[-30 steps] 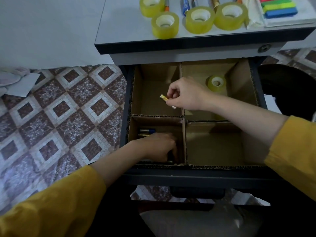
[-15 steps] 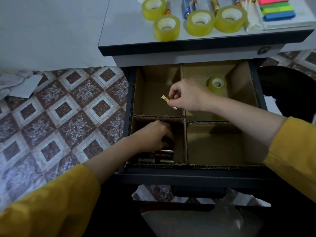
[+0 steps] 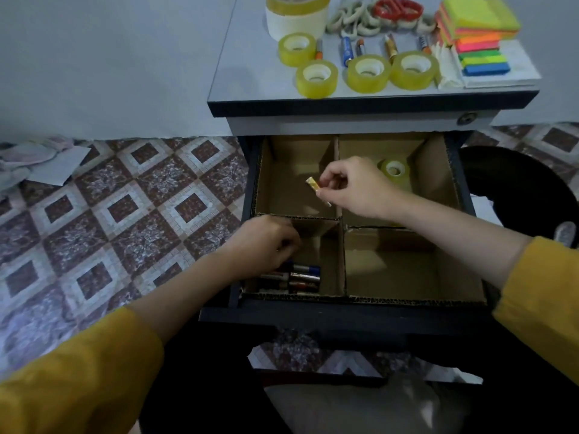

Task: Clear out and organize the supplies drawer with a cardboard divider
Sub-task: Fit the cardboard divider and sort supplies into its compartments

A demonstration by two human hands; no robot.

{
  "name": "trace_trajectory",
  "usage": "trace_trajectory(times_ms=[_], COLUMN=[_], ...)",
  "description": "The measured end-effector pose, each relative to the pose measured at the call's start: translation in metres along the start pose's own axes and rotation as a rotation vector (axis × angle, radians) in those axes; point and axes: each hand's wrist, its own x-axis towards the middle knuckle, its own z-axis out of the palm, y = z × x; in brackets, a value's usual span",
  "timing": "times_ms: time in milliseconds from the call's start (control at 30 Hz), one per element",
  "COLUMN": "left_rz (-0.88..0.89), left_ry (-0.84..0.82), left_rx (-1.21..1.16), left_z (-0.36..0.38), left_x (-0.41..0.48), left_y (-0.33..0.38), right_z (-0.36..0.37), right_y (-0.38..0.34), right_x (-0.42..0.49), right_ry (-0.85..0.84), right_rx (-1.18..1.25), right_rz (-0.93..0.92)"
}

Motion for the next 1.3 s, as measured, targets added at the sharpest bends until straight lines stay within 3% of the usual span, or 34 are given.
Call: trace_trajectory(times_ms=[67, 133, 300, 500, 800, 1167, 1300], left_rz=[-0.015, -0.079, -0.351, -0.466, -0.467, -0.480, -0.493], left_ry=[0.239, 0.376, 0.240, 0.353, 0.451, 0.444, 0.435], left_rx=[0.002, 0.079, 0.039, -0.151, -0.158, -0.155, -0.123], left_z=[-0.005, -0.006, -0.001, 0.008, 0.019, 0.019, 0.016], left_x=[-0.014, -0.020, -0.011, 0.006, 0.010, 0.010, 0.009], left_y=[-0.011, -0.023, -0.034, -0.025, -0.027, -0.026, -0.026], right_z=[-0.003, -0.004, 0.013, 0.056, 0.083, 0.071, 0.057], right_y=[-0.007, -0.013, -0.030, -0.034, -0.015, -0.018, -0.028], right_x=[-0.011, -0.019, -0.026, -0.010, 0.000, -0.009, -0.012], right_ry=[-0.086, -0.219, -0.462, -0.664, -0.613, -0.596, -0.496], right_rx=[-0.077, -0.207, -0.363, -0.609, -0.559, -0.551, -0.554], right_rz=[-0.039, -0.036, -0.004, 0.042, 0.138, 0.088, 0.040])
